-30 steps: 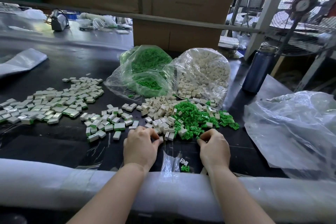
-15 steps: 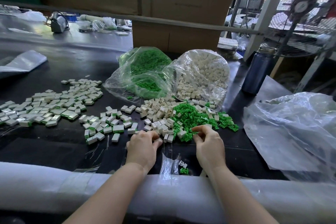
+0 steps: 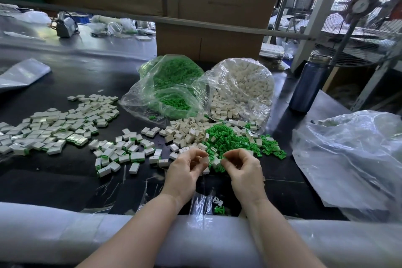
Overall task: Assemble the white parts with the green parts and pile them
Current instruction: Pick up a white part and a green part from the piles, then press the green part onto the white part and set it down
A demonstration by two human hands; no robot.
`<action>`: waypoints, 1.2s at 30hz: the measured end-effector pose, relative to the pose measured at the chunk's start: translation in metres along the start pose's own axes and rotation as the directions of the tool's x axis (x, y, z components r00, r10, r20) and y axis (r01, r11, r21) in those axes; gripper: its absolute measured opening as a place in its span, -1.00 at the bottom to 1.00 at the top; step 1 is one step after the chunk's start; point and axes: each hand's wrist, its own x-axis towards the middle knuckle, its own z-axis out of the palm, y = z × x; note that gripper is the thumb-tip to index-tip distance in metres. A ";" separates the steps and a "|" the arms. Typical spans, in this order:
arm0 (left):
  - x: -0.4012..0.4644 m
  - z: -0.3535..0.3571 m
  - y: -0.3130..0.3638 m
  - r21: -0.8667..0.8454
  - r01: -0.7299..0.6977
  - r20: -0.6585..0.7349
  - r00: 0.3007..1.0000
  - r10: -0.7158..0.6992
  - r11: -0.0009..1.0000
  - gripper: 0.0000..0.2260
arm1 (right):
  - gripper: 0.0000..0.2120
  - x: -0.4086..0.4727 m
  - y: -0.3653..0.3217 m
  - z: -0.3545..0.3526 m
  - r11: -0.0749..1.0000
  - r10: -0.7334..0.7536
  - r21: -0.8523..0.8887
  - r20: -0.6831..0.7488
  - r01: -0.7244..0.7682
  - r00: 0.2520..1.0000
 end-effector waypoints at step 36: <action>-0.008 -0.006 0.001 -0.227 0.048 0.130 0.991 -0.019 0.973 -0.81 | -0.86 -0.009 -0.003 -0.003 0.980 0.049 0.177 0.226 -0.090 0.973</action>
